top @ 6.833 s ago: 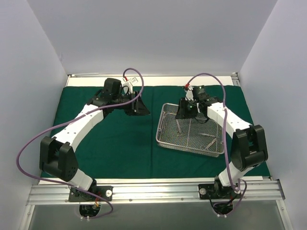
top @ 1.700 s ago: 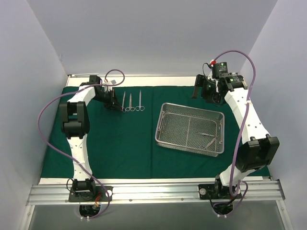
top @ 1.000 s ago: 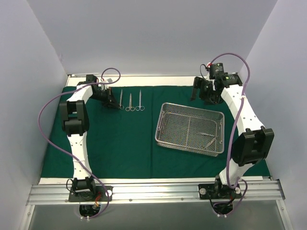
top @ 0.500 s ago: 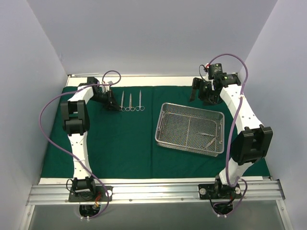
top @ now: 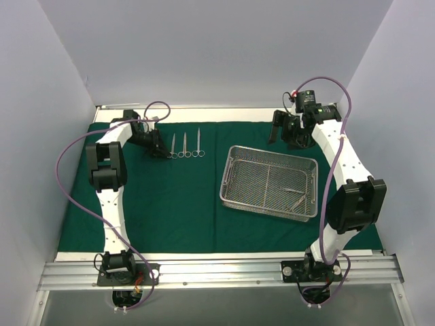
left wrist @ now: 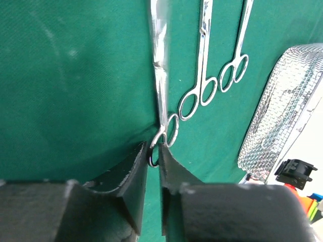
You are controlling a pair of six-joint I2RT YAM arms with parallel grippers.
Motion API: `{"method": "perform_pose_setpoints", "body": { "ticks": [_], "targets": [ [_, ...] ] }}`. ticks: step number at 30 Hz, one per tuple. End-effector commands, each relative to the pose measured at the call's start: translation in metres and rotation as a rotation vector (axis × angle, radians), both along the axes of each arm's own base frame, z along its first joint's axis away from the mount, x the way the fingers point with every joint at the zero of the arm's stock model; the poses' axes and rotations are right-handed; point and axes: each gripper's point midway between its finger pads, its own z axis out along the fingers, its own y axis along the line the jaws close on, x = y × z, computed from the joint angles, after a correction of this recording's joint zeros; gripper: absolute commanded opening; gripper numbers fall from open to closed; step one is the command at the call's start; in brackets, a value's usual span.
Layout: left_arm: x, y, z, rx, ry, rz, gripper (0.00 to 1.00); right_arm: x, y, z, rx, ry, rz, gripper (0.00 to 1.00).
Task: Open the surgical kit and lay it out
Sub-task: Place the medical item in the surgical kit, then pick up the medical item from the container.
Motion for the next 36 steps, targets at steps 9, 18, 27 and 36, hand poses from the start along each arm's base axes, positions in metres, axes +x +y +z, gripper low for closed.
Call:
{"method": "perform_pose_setpoints", "body": {
  "ticks": [9, 18, 27, 36],
  "targets": [
    [0.011, 0.018, 0.0, 0.054, -0.033, 0.071, 0.36, -0.005, -0.004, -0.004, 0.001, 0.008, 0.021, 0.75],
    [0.013, 0.032, 0.027, 0.095, -0.063, 0.133, 0.47, -0.004, 0.004, -0.035, -0.052, 0.059, 0.096, 0.75],
    [-0.001, 0.052, 0.062, 0.242, -0.026, 0.306, 0.5, -0.007, 0.059, -0.056, -0.065, 0.07, 0.161, 0.75],
    [-0.018, 0.024, 0.107, 0.192, -0.09, 0.306, 0.5, -0.022, 0.107, -0.091, -0.005, 0.147, 0.103, 0.49]
  ]
}}
